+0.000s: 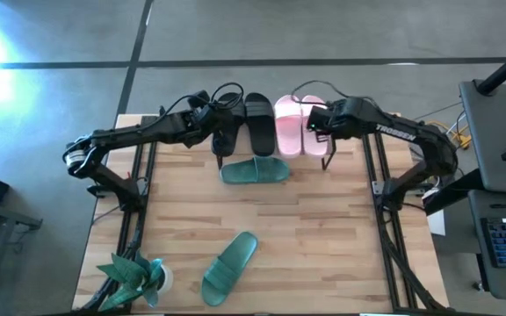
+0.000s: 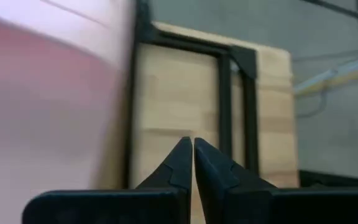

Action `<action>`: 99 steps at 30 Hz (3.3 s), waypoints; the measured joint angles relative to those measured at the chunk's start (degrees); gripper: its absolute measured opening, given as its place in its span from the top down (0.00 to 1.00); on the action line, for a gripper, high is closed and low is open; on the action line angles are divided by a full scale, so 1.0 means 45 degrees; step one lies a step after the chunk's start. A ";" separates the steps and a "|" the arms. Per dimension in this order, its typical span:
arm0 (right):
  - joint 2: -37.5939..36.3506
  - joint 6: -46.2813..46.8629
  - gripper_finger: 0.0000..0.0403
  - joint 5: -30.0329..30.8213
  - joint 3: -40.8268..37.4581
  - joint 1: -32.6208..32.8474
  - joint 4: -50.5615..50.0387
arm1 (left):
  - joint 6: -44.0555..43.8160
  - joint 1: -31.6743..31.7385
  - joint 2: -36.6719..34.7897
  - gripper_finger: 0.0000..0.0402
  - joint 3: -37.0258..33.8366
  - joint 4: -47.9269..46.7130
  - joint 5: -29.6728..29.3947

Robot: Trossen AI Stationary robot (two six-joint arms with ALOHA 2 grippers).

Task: Pick and place slides into the shelf
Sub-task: Put the black slipper on the shelf

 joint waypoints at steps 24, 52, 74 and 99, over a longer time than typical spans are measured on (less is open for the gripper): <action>-0.0274 -0.3196 0.98 -0.1799 -0.2175 -0.1599 0.3680 | -0.0010 -0.0068 0.0049 1.00 0.0488 0.0963 0.0696; -0.0274 -0.4488 0.98 -0.1863 -0.2170 -0.1565 0.3727 | 0.0820 0.0063 0.1987 1.00 0.1730 0.0954 -0.0036; -0.0270 -0.5129 0.98 -0.2218 -0.2059 -0.1390 0.3652 | 0.0670 0.0835 0.2122 1.00 0.1078 0.1135 0.0831; -0.0367 -0.5110 0.98 -0.1858 -0.1417 -0.1308 0.3203 | -0.0008 0.0608 0.0920 0.50 0.0763 -0.0183 0.2008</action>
